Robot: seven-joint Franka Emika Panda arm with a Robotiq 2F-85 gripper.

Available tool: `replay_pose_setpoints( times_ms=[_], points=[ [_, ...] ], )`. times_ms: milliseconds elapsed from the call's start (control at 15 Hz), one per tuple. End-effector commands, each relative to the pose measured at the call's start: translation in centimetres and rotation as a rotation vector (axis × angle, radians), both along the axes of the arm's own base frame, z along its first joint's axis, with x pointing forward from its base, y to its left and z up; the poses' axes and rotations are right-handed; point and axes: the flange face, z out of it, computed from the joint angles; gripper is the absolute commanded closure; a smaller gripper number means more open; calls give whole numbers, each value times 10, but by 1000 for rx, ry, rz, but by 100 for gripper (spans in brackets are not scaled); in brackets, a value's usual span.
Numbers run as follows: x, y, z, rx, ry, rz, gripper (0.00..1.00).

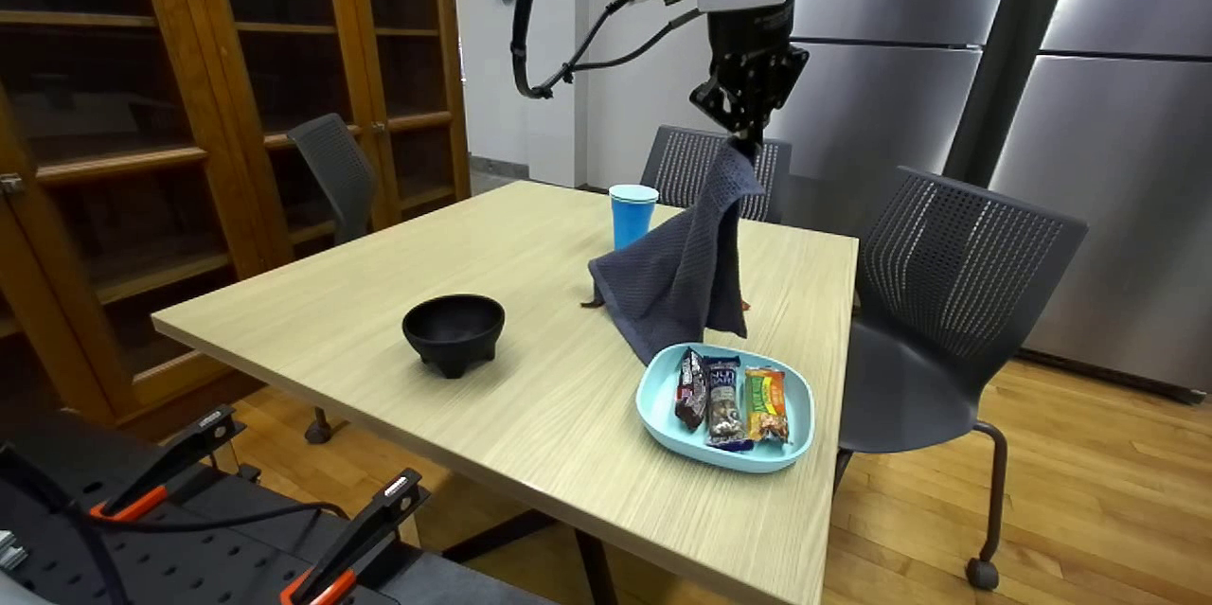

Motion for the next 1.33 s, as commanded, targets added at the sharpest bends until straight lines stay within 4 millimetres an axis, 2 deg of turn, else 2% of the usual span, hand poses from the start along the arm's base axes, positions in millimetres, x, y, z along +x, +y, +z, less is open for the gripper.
replay_pose_setpoints(
  times_ms=[0, 600, 1267],
  points=[
    [0, -4, 18, 19, -38, -48, 99],
    [9, 17, 35, 38, -95, -186, 99],
    [19, 41, 50, 207, -84, -384, 99]
  ],
)
